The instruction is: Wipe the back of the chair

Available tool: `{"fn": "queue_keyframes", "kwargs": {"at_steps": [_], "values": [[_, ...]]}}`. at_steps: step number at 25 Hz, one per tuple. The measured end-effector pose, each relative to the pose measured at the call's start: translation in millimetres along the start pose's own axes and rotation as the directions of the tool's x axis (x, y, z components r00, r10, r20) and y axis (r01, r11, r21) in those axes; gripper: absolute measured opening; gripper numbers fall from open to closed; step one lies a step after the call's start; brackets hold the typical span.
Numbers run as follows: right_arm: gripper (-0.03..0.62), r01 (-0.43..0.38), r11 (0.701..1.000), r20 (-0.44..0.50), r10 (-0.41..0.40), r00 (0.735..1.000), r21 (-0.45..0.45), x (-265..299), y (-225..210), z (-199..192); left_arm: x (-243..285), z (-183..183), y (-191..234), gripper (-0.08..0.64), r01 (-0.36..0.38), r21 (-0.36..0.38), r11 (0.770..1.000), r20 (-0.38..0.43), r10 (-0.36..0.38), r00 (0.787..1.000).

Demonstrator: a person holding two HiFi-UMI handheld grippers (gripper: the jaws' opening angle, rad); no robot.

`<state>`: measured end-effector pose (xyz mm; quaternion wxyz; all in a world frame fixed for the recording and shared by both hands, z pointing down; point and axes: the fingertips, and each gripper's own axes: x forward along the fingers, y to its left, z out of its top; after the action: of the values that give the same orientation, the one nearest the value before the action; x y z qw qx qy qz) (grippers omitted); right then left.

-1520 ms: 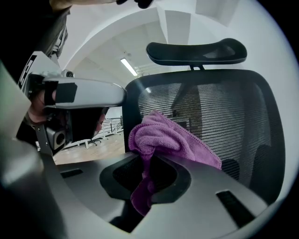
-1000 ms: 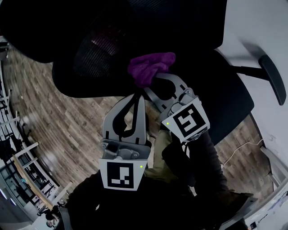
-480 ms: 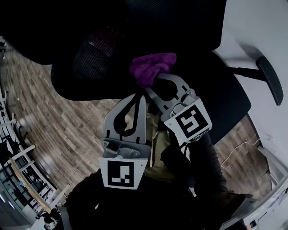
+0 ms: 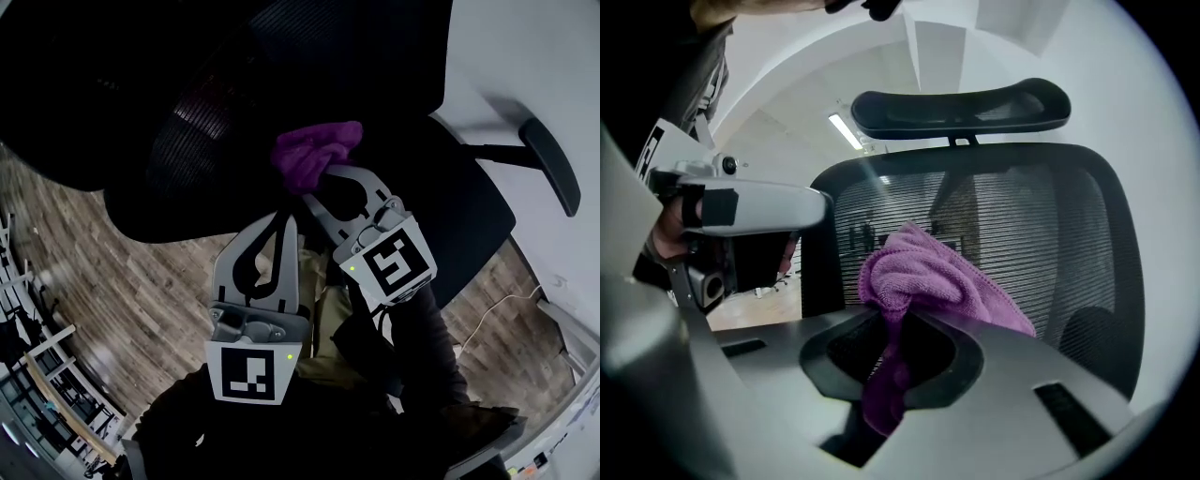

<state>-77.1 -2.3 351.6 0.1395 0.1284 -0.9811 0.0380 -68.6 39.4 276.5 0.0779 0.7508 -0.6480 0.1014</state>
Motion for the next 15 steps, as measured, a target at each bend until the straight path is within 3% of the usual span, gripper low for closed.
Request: {"fn": "queue_keyframes", "kwargs": {"at_steps": [15], "values": [[0.044, 0.107, 0.993, 0.018, -0.108, 0.994, 0.046, -8, -46, 4, 26, 9, -7, 0.009, 0.072, 0.027, 0.997, 0.001, -0.072, 0.997]]}}
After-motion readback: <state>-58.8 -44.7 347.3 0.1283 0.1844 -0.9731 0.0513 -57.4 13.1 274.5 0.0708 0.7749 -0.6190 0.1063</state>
